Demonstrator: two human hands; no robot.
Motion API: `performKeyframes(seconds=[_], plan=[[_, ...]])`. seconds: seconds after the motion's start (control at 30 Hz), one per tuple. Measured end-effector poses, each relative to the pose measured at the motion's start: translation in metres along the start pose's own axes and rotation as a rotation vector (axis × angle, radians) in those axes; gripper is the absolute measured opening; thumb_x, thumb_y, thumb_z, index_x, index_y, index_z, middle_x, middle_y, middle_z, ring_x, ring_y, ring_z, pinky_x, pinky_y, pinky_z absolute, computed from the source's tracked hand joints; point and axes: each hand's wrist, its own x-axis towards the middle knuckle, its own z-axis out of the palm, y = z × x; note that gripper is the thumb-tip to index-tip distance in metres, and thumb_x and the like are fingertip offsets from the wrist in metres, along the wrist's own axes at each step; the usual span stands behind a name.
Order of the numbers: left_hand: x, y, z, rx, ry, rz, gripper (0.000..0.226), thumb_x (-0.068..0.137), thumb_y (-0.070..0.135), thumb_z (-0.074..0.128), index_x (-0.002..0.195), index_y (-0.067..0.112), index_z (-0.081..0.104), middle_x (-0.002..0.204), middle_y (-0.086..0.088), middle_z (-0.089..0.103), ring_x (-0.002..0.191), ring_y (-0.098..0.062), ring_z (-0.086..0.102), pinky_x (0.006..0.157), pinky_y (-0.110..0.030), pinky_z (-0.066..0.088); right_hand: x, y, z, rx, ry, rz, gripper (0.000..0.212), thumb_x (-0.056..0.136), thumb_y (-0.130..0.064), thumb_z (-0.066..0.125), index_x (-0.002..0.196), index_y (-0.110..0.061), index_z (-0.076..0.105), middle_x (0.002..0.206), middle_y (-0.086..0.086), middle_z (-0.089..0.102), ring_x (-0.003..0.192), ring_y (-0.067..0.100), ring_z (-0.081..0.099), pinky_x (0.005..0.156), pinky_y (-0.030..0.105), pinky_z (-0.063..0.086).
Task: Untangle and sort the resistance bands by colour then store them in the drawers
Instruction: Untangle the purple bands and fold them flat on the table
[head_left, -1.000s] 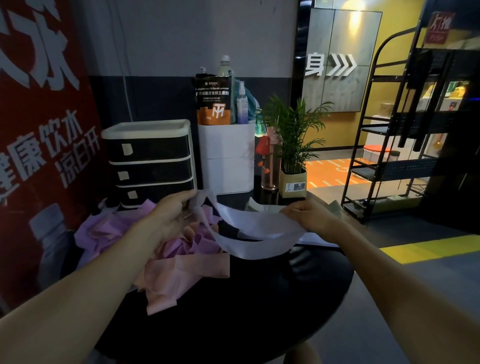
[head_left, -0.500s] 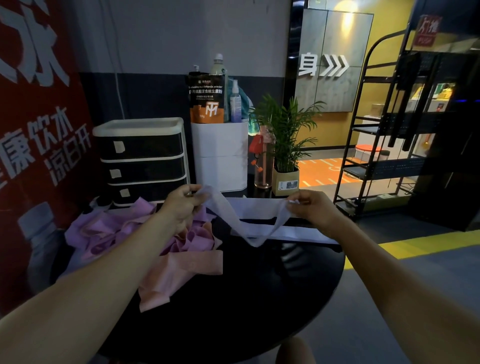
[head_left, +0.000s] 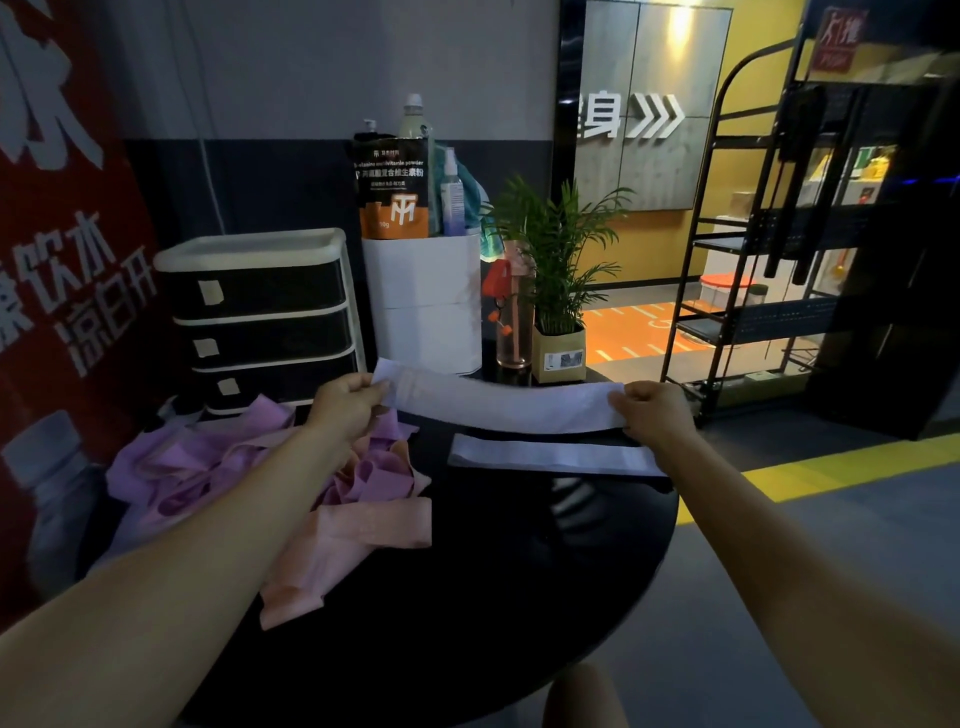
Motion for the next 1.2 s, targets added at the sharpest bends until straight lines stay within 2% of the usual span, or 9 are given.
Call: performKeyframes(seconds=[0.13,0.27,0.33,0.47,0.6,0.8,0.93,1.1,1.2], plan=[[0.001,-0.001,0.012,-0.014,-0.003,0.012,0.015,0.093,0.007,0.054,0.08,0.012,0.059,0.067,-0.003,0.052,0.055,-0.011,0.044,0.036,-0.01,0.036,0.005,0.006,-0.005,-0.028,0.028,0.012,0.011,0.088,-0.016,0.063,0.078,-0.011,0.062,0.074,0.008,0.055,0.082,0.032,0.055,0.079,0.044,0.05],[0.002,-0.003,0.024,0.0,-0.026,0.014,0.02,0.093,0.005,0.054,0.075,0.015,0.058,0.07,-0.004,0.056,0.039,0.001,0.053,0.037,-0.01,0.04,0.006,0.004,-0.008,-0.052,0.02,-0.008,0.022,0.089,-0.016,0.062,0.067,-0.021,0.058,0.069,0.002,0.054,0.081,0.028,0.054,0.083,0.047,0.05],[0.002,-0.003,0.031,0.021,-0.06,0.016,0.02,0.093,0.005,0.053,0.075,0.014,0.058,0.069,-0.007,0.056,0.037,-0.002,0.052,0.036,-0.011,0.038,0.005,0.002,-0.009,-0.062,0.017,-0.044,0.017,0.088,-0.016,0.063,0.071,-0.017,0.062,0.072,0.005,0.056,0.079,0.028,0.053,0.08,0.048,0.05],[0.0,-0.001,0.045,0.119,-0.186,0.043,0.019,0.093,0.008,0.055,0.076,0.015,0.061,0.068,-0.006,0.054,0.059,-0.015,0.047,0.049,-0.018,0.041,0.007,-0.009,-0.014,-0.072,0.016,-0.162,0.002,0.087,-0.012,0.064,0.087,-0.012,0.066,0.085,0.012,0.063,0.08,0.025,0.055,0.076,0.04,0.048],[0.0,0.007,0.055,0.123,-0.199,0.069,0.011,0.092,0.009,0.057,0.083,0.012,0.062,0.073,-0.007,0.055,0.06,-0.014,0.047,0.059,-0.023,0.041,0.009,-0.022,-0.018,-0.107,0.017,-0.216,0.002,0.087,-0.011,0.064,0.089,-0.012,0.064,0.086,0.011,0.062,0.082,0.024,0.056,0.078,0.037,0.048],[-0.011,0.023,0.068,0.258,-0.289,0.235,0.009,0.09,0.008,0.059,0.085,0.015,0.063,0.07,0.005,0.056,0.059,-0.004,0.048,0.058,-0.015,0.039,0.002,-0.029,-0.018,-0.108,-0.064,-0.312,0.01,0.084,-0.011,0.067,0.092,-0.006,0.07,0.09,0.014,0.066,0.085,0.026,0.059,0.079,0.038,0.05],[-0.022,0.04,0.084,0.312,-0.431,0.355,0.009,0.083,0.016,0.069,0.082,0.022,0.063,0.076,0.005,0.059,0.071,-0.008,0.054,0.066,-0.015,0.042,-0.006,-0.06,-0.019,-0.069,-0.205,-0.44,0.009,0.083,-0.007,0.068,0.091,-0.003,0.07,0.087,0.011,0.064,0.076,0.016,0.055,0.066,0.023,0.046],[-0.029,0.07,0.111,0.266,-0.602,0.454,0.024,0.075,0.014,0.076,0.093,0.021,0.062,0.089,-0.003,0.061,0.086,-0.019,0.058,0.08,-0.039,0.051,-0.006,-0.096,-0.013,-0.025,-0.281,-0.525,0.012,0.08,-0.004,0.07,0.091,-0.001,0.07,0.077,0.01,0.061,0.067,0.011,0.05,0.061,0.015,0.042],[-0.028,0.08,0.123,0.285,-0.589,0.497,0.02,0.081,0.01,0.07,0.1,0.013,0.064,0.099,-0.012,0.066,0.092,-0.02,0.059,0.085,-0.039,0.049,-0.005,-0.106,-0.011,0.028,-0.262,-0.548,0.011,0.079,-0.002,0.07,0.089,0.001,0.069,0.082,0.009,0.062,0.071,0.013,0.054,0.062,0.014,0.045]])
